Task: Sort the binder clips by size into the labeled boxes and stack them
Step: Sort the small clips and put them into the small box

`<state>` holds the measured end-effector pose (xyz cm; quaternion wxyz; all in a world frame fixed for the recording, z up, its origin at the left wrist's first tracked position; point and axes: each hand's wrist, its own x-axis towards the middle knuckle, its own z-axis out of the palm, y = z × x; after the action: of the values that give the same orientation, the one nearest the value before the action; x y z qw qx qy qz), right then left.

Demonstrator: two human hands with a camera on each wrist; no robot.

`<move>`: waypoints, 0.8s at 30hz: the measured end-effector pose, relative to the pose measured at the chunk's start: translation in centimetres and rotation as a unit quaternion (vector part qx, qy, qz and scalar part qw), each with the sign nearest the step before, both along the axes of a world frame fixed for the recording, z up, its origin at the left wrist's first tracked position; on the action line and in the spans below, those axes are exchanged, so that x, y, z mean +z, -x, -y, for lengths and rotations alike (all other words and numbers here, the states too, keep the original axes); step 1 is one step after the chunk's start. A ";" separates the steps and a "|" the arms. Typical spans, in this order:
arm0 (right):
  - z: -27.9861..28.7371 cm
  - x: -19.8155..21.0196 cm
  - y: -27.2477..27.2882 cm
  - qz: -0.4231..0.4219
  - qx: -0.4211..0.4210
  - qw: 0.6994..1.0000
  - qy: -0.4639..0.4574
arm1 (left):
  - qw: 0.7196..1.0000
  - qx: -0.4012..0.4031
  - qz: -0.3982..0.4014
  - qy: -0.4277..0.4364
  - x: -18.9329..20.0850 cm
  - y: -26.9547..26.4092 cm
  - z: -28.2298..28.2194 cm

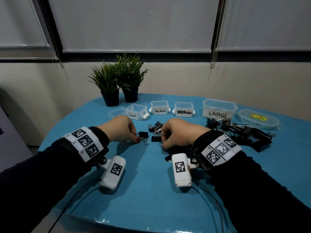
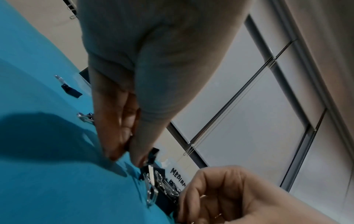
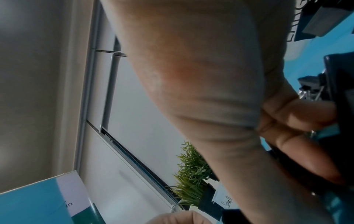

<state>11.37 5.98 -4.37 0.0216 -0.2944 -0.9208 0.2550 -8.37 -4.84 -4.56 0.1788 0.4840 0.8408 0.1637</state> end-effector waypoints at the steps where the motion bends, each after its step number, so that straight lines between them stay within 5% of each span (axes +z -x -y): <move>1: -0.1 0.0 0.0 -0.001 -0.001 1.000 -0.007 | 0.999 0.007 0.031 -0.018 0.0 -0.1 -0.1; 5: -0.7 0.0 0.1 0.005 -0.004 1.000 -0.021 | 0.981 0.069 0.171 -0.061 -0.4 -1.0 -0.6; 10: -1.2 -0.1 -0.3 0.012 -0.022 1.000 -0.020 | 0.966 0.071 0.241 -0.051 -1.1 -2.1 -2.1; 14: -1.6 0.4 -0.9 0.029 -0.030 0.999 -0.033 | 0.968 0.046 0.239 -0.065 -1.0 -4.2 -3.1; 18: -2.2 0.5 -1.3 0.030 -0.043 0.998 -0.034 | 0.981 0.057 0.142 -0.117 -0.3 -4.2 -3.6; 20: -2.3 0.4 -1.3 0.031 -0.043 0.998 -0.038 | 0.966 0.084 0.200 -0.137 0.0 -3.8 -3.5; 24: -2.5 0.3 -1.3 0.024 -0.037 0.998 -0.035 | 0.892 0.142 0.419 -0.096 0.5 -4.0 -2.8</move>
<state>12.66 8.49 -4.09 0.0189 -0.3335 -0.9179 0.2140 -4.36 -1.99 -4.05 0.4421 0.2610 0.7277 0.4548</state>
